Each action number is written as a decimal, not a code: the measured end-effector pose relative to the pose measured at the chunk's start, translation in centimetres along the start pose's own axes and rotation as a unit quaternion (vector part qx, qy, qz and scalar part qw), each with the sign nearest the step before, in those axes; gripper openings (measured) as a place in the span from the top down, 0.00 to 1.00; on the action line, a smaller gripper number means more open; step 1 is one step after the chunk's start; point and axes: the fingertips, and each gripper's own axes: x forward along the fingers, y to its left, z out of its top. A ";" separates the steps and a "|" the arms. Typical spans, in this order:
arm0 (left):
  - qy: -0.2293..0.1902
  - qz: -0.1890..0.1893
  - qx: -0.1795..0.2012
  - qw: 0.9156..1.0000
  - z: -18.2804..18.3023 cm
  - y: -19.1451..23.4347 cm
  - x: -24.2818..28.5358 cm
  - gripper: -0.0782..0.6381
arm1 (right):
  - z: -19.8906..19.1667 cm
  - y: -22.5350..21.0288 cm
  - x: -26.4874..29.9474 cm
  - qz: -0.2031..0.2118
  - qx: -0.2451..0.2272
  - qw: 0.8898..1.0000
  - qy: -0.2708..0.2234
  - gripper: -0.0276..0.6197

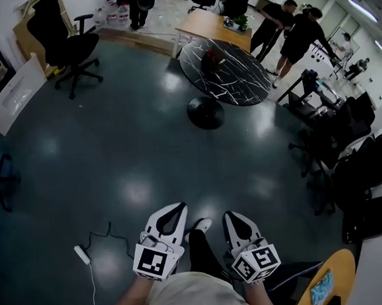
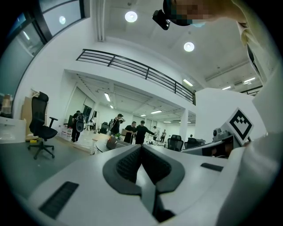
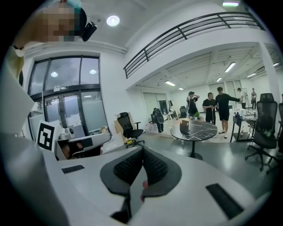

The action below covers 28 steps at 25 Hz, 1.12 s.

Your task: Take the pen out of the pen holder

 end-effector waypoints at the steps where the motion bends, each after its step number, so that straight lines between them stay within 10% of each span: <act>1: 0.004 -0.002 0.000 1.000 -0.3 0.2 0.4 0.88 | -0.1 -0.2 0.5 0.001 0.001 1.000 0.002 0.93; 28: 0.033 0.060 0.036 0.997 2.6 7.7 24.4 0.88 | 11.6 -17.8 20.2 0.086 0.017 0.996 -0.011 0.93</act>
